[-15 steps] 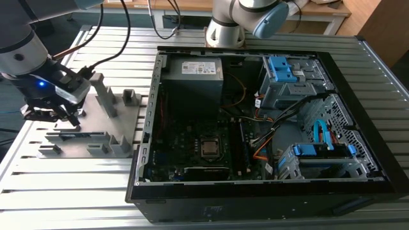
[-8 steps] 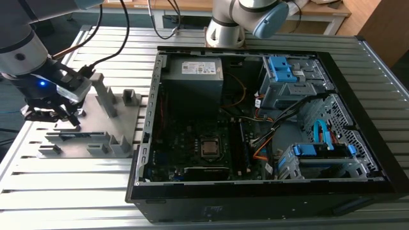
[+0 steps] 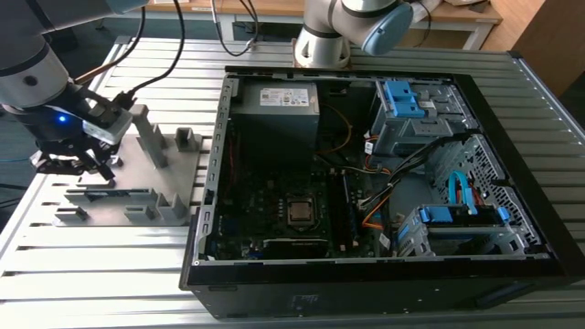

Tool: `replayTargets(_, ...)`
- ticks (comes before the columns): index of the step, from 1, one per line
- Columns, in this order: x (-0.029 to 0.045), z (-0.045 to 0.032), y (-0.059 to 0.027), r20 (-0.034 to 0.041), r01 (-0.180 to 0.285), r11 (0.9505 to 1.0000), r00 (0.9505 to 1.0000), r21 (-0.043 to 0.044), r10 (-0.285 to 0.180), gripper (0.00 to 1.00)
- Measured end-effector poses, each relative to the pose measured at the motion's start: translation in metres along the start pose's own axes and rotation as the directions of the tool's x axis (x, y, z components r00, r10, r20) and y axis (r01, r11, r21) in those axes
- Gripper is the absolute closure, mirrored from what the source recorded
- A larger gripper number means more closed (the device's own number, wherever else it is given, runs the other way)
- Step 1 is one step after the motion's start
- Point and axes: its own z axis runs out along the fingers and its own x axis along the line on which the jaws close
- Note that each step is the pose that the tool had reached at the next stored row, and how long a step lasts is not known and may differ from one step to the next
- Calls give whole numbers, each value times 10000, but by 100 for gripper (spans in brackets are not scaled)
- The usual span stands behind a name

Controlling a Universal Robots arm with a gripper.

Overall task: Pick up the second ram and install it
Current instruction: 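Pick up the second ram and move it above second insertion slot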

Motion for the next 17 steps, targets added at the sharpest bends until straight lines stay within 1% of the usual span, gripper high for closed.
replayTargets(11, 0, 0, 0, 8, 590, 9983, 9983, -15, -590, 90)
replayTargets(17, 0, 1, 0, 15, 1107, 9939, 9939, -27, -1107, 90)
